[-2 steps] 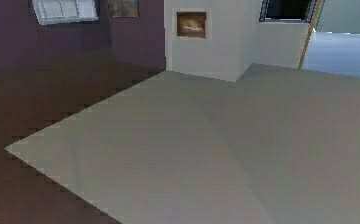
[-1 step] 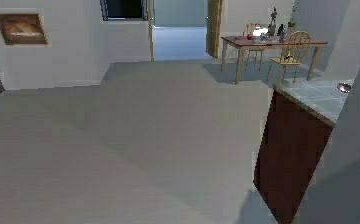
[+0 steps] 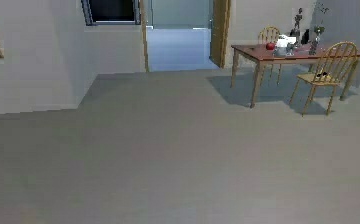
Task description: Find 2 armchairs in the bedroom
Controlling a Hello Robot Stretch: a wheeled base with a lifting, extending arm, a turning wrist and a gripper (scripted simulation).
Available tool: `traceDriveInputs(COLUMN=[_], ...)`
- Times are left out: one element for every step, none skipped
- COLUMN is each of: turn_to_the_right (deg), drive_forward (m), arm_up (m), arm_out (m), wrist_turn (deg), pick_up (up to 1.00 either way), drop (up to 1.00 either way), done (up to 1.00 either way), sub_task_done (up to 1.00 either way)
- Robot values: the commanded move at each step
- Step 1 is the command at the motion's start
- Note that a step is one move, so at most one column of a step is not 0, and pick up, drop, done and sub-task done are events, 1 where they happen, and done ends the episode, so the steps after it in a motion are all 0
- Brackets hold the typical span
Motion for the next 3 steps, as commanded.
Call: traceDriveInputs(turn_to_the_right=[0.0,0.0,0.0], drive_forward=[1.0,1.0,1.0], arm_up=[0.0,0.0,0.0], arm_out=[0.0,0.0,0.0], wrist_turn=[0.0,0.0,0.0], pick_up=[0.0,0.0,0.0], drop=[0.0,0.0,0.0], done=[0.0,0.0,0.0], sub_task_done=[0.0,0.0,0.0])
